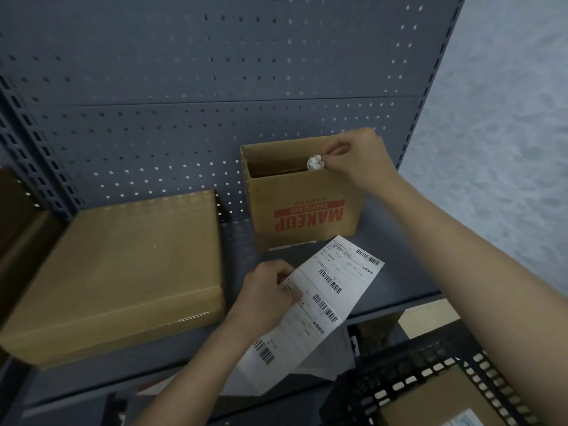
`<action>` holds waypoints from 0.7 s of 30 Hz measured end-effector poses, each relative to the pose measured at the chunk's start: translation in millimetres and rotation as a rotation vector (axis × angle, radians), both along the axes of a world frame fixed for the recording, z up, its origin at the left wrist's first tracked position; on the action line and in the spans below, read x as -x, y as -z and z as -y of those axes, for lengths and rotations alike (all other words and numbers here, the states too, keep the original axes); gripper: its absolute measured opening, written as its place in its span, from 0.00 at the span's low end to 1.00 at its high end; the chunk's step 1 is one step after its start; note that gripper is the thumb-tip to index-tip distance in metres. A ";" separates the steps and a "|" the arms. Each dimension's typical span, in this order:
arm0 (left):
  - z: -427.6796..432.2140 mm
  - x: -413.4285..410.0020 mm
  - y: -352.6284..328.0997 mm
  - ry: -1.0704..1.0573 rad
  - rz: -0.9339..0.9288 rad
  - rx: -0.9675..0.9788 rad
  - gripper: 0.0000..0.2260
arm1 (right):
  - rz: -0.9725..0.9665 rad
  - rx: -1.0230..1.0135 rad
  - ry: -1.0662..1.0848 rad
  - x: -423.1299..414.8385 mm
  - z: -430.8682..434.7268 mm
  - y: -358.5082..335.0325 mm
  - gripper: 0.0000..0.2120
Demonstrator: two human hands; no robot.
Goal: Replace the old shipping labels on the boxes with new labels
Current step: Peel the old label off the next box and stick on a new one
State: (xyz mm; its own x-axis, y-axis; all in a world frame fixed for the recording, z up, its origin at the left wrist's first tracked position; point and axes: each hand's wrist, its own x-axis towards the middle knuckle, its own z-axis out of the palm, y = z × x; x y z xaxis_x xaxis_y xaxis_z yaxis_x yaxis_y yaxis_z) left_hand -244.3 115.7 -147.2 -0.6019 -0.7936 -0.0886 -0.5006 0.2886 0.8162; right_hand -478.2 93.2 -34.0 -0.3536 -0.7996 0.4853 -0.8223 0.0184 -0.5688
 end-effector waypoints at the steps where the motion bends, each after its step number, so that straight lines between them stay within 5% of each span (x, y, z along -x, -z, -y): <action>1: -0.8 0.5 -1.9 0.000 -0.030 -0.004 0.06 | -0.012 -0.001 -0.009 1.1 0.1 -1.3 0.02; 21: -11.3 5.2 -24.6 -0.013 -0.321 -0.103 0.07 | -0.082 -0.046 -0.139 2.2 11.7 -10.3 0.11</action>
